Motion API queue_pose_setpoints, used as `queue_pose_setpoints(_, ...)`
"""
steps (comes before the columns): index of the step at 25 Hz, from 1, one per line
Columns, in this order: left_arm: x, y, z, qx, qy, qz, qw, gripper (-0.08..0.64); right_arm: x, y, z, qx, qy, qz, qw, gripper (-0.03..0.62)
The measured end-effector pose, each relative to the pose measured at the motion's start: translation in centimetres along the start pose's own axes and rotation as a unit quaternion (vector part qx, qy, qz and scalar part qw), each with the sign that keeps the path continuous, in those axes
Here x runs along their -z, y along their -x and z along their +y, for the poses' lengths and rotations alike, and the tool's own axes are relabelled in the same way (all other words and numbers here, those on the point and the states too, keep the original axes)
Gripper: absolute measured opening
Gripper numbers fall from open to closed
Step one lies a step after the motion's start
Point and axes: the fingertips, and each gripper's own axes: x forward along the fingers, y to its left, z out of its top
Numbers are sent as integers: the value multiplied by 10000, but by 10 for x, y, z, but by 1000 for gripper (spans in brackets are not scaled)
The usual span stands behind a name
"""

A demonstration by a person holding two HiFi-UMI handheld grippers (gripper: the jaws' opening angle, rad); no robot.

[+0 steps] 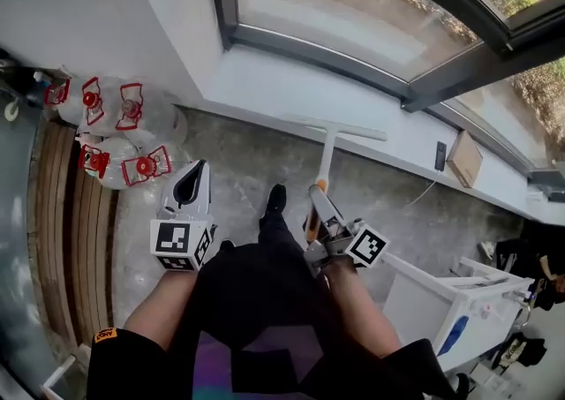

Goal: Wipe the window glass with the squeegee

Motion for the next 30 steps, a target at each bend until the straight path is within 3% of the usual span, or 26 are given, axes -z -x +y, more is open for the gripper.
queue_pose_setpoints(9,-64,-76,-22,-90,-155,-248,9995,12,-92,-41,8,-396,263,78,9988,44)
queue_pose_setpoints(18,-121,-108,-5,-119,-342,-639,9973,12,-113,-81,31,-673,251,50,9974,44)
queue_pose_setpoints(25,-169,-165,16,263,-575,-817,9947,12,-139,-130,53,-720,545,-263,9956,44)
queue_pose_setpoints(30,-213,-196,18,655,-980,-1061,9873,12,-158,-164,77,-870,673,-460,9929,44)
